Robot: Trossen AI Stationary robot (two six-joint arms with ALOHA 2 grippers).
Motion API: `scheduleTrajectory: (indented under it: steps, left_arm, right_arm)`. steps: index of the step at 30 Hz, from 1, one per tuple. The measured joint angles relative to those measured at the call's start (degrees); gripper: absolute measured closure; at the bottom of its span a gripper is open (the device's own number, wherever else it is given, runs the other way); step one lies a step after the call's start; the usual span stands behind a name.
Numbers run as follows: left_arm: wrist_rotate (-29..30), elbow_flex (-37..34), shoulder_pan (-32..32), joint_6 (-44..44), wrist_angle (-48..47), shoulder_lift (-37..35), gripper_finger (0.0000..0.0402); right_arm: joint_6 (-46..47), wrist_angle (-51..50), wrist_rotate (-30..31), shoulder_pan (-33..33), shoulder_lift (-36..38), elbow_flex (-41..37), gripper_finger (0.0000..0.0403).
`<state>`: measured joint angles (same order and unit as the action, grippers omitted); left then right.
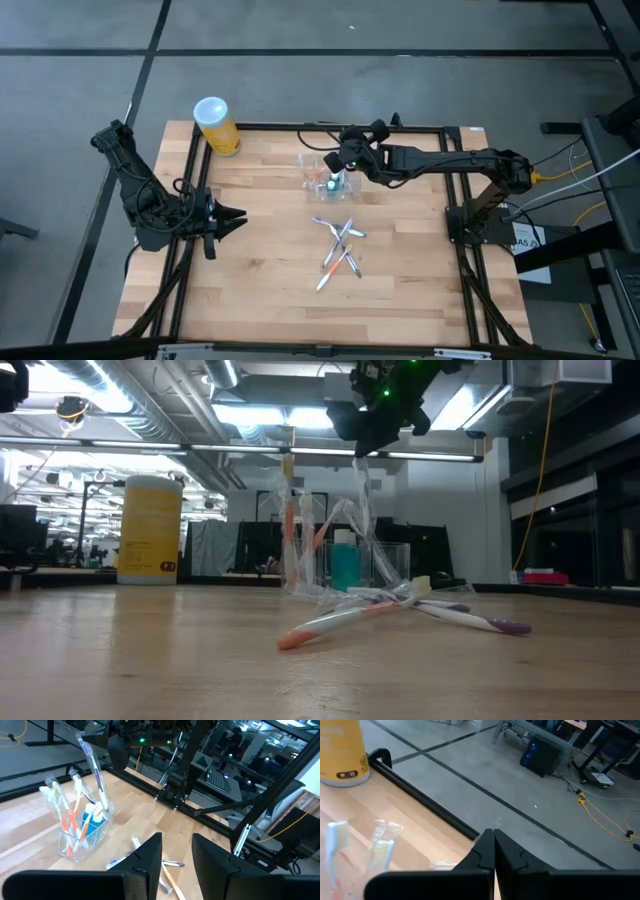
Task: Pick & Place toothbrushing station
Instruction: Put the violet toothbrush into the transparent organizer
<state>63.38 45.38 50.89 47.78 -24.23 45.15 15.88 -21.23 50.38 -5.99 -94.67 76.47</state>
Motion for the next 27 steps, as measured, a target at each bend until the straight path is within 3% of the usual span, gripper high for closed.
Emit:
scheduleTrajectory:
  steps: [6,17,22,27]
  left_arm:
    - [0.06,0.01,-0.01,0.53,0.00,0.00,0.0300]
    - [0.13,0.01,-0.02,0.54,-0.23,0.01,0.0300]
    - [0.10,0.01,-0.02,0.77,-0.02,0.02,0.0300]
    - [0.09,0.01,-0.02,0.99,-0.02,0.02,0.0300]
  right_arm:
    - [-0.35,0.23,2.95,0.82,3.03,-0.07,0.0403]
    - [2.64,2.62,-1.56,-0.90,2.08,-3.38,0.0403]
    - [4.97,3.63,-1.96,-0.19,2.08,-6.60,0.0403]
    - [1.18,4.83,0.90,1.62,2.57,-4.17,0.0403]
